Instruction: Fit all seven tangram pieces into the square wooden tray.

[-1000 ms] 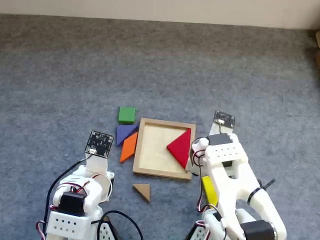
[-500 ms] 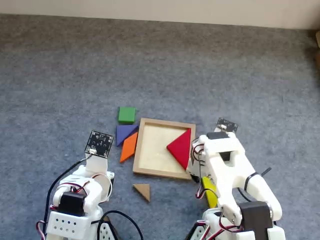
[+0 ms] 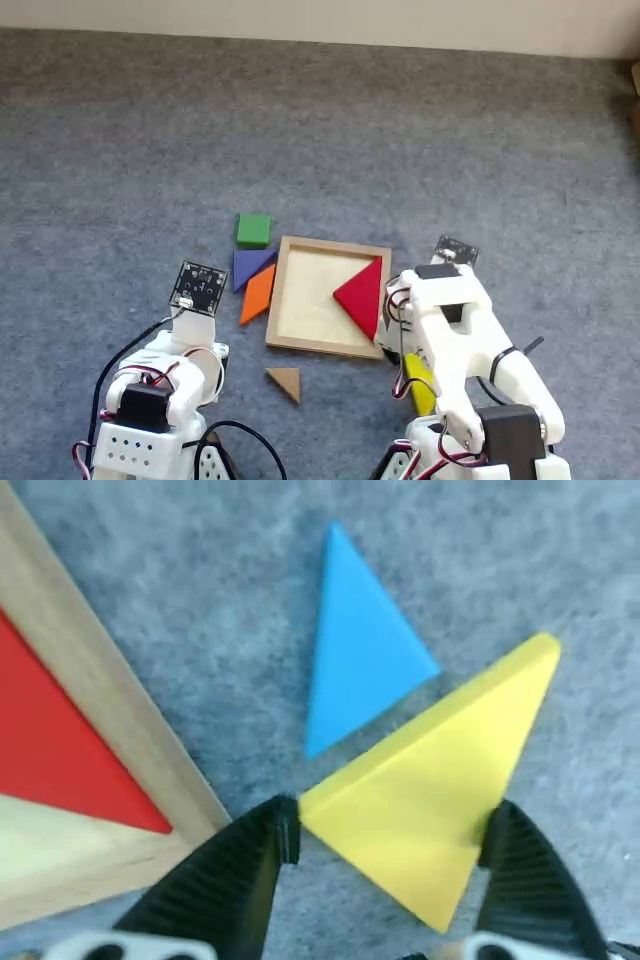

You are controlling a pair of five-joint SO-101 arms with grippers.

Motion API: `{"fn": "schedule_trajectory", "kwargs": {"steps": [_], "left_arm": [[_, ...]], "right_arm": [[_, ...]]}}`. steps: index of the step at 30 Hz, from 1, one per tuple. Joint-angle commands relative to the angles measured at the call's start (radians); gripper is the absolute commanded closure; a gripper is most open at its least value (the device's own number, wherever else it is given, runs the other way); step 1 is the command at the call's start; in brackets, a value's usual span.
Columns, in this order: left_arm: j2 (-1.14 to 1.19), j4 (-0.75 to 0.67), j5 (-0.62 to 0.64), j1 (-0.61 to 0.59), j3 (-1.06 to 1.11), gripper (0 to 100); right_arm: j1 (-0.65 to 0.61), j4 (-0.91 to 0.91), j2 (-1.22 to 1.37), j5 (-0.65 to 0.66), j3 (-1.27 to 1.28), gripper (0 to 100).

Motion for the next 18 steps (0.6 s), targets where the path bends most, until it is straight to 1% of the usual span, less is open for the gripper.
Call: {"fn": "schedule_trajectory", "kwargs": {"steps": [1,6,9,16,18], "left_arm": [[-0.022,0.002,0.009,-0.008,0.019,100],[-0.022,0.002,0.009,-0.008,0.019,100],[-0.022,0.002,0.009,-0.008,0.019,100],[-0.022,0.002,0.009,-0.008,0.019,100],[-0.022,0.002,0.009,-0.008,0.019,100]], "right_arm": [[0.022,-0.012,-0.044,0.025,-0.004,81.8],[0.087,-0.004,-0.045,0.089,-0.008,88.4],[0.114,-0.004,-0.045,0.135,-0.008,90.1],[0.119,-0.010,-0.045,0.133,-0.021,89.2],[0.120,-0.001,-0.045,0.127,-0.050,84.4]]}}
